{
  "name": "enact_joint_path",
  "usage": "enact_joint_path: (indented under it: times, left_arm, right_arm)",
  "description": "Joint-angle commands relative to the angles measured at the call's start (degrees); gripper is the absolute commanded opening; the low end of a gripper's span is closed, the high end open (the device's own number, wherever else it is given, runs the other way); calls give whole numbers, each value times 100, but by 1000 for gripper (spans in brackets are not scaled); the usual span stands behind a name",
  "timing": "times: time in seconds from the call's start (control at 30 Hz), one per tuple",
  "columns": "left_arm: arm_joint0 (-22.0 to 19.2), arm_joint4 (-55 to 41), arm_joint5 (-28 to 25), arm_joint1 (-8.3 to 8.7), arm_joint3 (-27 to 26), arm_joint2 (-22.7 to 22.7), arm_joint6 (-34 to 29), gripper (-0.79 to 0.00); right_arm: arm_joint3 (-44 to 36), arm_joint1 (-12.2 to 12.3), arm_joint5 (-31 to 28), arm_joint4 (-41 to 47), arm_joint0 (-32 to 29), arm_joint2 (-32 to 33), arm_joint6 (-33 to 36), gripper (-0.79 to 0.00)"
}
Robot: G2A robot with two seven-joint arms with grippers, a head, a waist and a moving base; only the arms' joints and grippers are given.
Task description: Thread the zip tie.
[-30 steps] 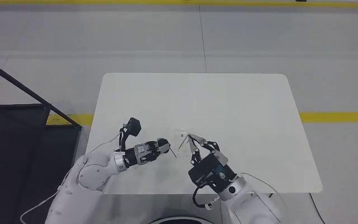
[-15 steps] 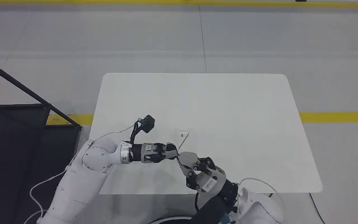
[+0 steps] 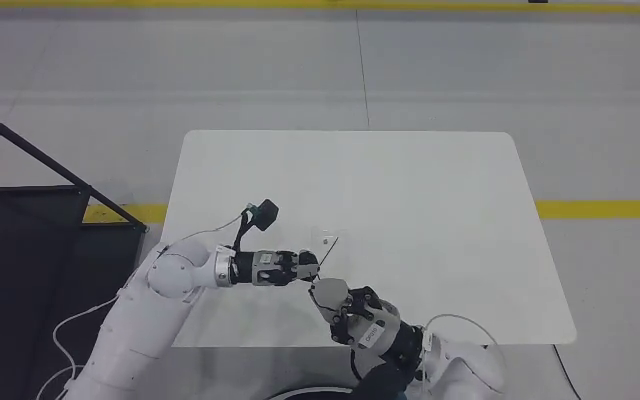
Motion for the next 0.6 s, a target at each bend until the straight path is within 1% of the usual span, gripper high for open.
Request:
enact_joint_path:
  times: [0.0,0.1,0.3,0.57]
  left_arm:
    - [38,53,82,3,-82,49,71,-785]
    - [12,34,182,18,-126,102,-18,-785]
    - [-126,-490,265,41,-53,235,-319,-785]
    - [-265,-749,357,105,28,392,-411,-785]
  right_arm:
    - [43,5,33,-64,61,-78,-41,-785]
    - [110,25,85,-328,145,-147,-105,-785]
    - [182,64,207,-724,189,-226,-83,-785]
    - [284,97,417,-698,205,-179,-27,-785]
